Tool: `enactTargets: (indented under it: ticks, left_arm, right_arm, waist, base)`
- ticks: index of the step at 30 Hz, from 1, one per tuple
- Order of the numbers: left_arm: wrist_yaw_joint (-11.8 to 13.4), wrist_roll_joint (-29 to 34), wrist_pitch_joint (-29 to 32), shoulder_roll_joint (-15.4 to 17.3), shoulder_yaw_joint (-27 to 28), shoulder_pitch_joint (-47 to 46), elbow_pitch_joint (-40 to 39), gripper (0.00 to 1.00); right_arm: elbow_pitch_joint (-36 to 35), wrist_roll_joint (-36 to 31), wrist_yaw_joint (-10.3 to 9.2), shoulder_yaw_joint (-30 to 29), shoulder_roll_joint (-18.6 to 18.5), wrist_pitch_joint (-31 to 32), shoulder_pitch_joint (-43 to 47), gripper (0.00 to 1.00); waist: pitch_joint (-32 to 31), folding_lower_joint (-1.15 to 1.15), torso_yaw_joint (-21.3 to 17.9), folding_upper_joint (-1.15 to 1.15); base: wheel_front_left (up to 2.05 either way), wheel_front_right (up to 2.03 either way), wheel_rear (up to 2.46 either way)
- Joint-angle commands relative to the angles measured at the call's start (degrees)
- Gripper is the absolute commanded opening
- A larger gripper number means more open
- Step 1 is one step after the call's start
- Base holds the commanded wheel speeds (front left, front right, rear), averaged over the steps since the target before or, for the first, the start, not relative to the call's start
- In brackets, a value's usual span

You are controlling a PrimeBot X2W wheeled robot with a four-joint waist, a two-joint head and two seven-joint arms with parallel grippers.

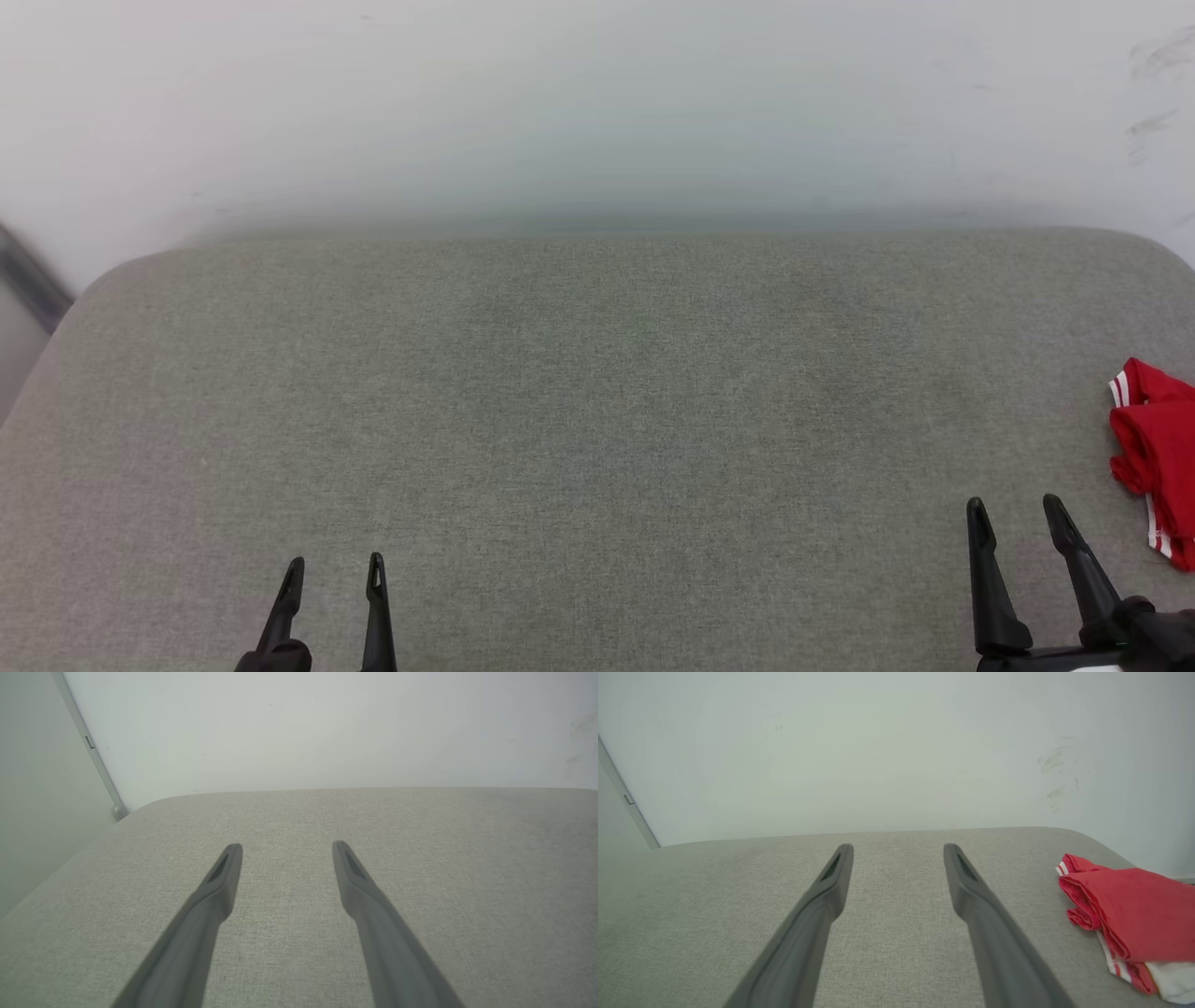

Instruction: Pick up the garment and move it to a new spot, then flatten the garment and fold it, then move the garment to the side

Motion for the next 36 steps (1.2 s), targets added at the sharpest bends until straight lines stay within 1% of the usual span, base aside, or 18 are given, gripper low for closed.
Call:
enactTargets:
  ticks: [1,3,4,8,9,22,36]
  left_arm:
    - [-0.3,-0.2,-0.1,-0.1,0.0,0.6,0.3,1.00]
    - [-0.6,-0.5,-0.1,-0.1,0.0,0.4,0.6,1.00]
    - [-0.6,-0.4,0.0,0.0,0.0,0.0,0.6,0.00]
    - [-0.6,-0.4,0.2,0.0,-0.1,0.0,2.7,0.00]
    - [-0.6,-1.3,0.4,0.0,-0.2,0.0,2.8,0.00]
    - [-2.3,-17.7,3.2,0.8,0.2,-3.3,4.7,0.00]
    - [-4.0,-32.5,6.0,1.4,0.7,-6.5,6.8,0.00]
  right_arm:
    - [-0.2,0.1,-0.04,0.0,0.3,-0.1,0.6,1.00]
    - [0.0,0.4,-0.04,0.1,0.3,-0.1,0.5,1.00]
    - [0.0,0.2,0.00,0.2,0.0,0.0,0.1,0.00]
    - [2.1,0.2,0.00,0.4,0.0,0.2,0.5,0.00]
    - [2.3,1.0,0.00,0.4,0.0,0.3,0.4,0.00]
    - [4.4,16.6,0.00,0.8,-0.8,3.2,-2.6,0.00]
    - [6.5,30.6,-0.01,1.0,-1.3,6.1,-5.3,0.00]
  waist:
    - [0.0,0.01,0.0,0.00]
    - [0.0,0.01,0.0,0.00]
    - [0.0,0.01,0.0,0.00]
    - [0.0,0.01,0.0,0.00]
    - [0.0,0.01,0.0,0.00]
    - [0.1,0.01,-0.2,0.00]
    - [0.2,0.01,-0.3,0.00]
  base:
    - [0.00,0.00,0.00]
    - [0.00,0.00,0.00]
    - [0.00,0.00,0.00]
    - [0.00,0.00,0.00]
    - [0.00,0.00,0.00]
    - [0.00,0.00,0.00]
    - [0.00,0.00,0.00]
